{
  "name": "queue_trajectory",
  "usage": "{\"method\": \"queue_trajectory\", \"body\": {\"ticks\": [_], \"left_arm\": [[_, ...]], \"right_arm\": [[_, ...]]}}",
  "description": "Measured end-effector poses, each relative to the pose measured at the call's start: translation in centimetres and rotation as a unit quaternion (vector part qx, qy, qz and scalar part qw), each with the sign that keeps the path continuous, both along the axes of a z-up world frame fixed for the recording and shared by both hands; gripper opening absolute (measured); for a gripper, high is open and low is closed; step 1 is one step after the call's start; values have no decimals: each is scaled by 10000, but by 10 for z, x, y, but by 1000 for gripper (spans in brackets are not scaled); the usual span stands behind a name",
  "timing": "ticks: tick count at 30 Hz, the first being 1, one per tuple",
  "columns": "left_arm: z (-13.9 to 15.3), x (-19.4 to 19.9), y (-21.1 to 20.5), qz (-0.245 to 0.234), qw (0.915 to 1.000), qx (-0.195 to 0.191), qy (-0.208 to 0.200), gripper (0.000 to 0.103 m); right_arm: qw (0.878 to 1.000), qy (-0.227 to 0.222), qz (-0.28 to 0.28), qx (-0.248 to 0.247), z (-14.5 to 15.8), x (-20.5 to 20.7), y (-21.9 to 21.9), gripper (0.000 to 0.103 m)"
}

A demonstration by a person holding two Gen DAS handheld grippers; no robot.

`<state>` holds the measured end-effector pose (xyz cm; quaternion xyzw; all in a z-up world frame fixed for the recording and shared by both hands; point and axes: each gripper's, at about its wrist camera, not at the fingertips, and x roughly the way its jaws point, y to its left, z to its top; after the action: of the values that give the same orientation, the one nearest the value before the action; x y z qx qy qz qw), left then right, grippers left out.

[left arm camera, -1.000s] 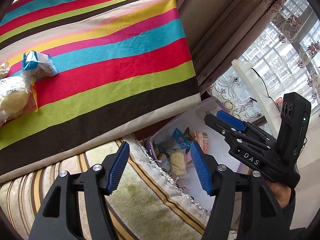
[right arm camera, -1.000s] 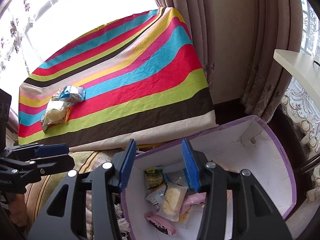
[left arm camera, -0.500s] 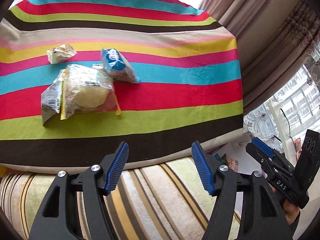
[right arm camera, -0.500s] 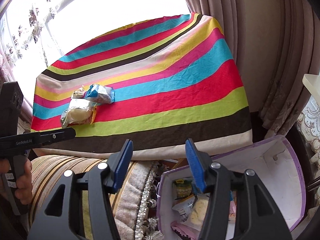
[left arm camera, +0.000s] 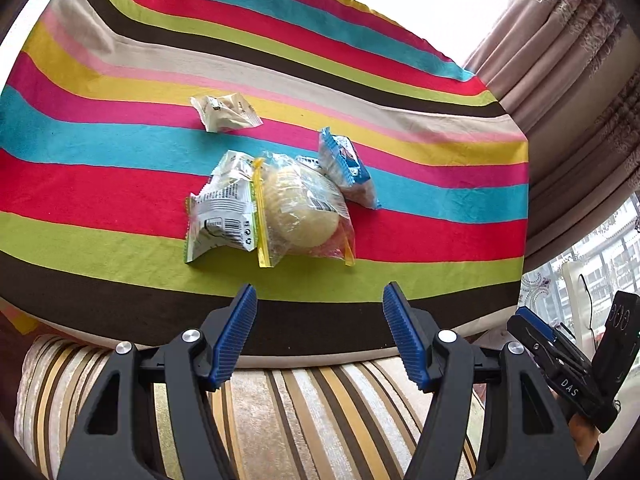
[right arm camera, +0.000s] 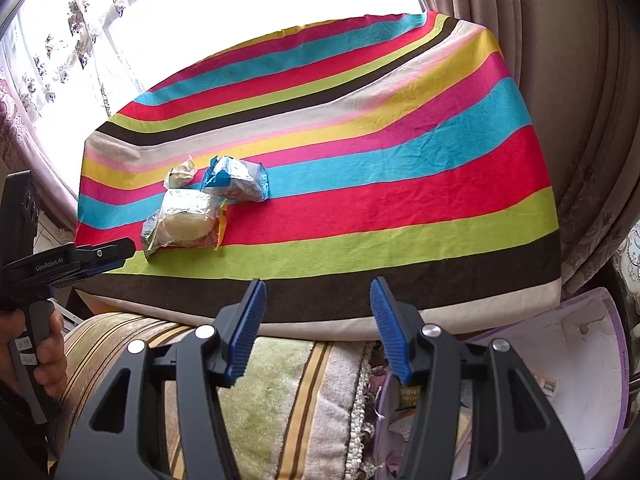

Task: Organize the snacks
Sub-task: 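Move both open tools back over the remaining snacks, then grasp the white wrapped cake with the left tool while the right tool grasps the blue packet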

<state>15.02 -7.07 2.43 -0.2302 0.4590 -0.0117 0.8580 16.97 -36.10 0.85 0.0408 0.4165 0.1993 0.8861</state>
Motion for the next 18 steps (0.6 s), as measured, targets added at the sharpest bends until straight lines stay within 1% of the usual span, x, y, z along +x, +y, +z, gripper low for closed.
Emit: {"method": "queue_trajectory", "body": {"ticks": [1,6,8,12,18], "left_arm": [[0,0,4,40,10000,-6,-6,63],[-2,3,23,209,9998,-19,-20,63],[-2,4,30,255,9997,-19,-28,63],[-1,8,44,352,9994,-15,-76,63],[1,14,65,498,9987,-9,-110,63]], "right_arm": [[10000,22,1,14,0,3,4,56],[9999,78,53,142,4,21,30,66],[9996,114,96,244,6,31,43,75],[9986,199,239,431,11,55,72,77],[9978,327,438,371,6,90,120,78]]}}
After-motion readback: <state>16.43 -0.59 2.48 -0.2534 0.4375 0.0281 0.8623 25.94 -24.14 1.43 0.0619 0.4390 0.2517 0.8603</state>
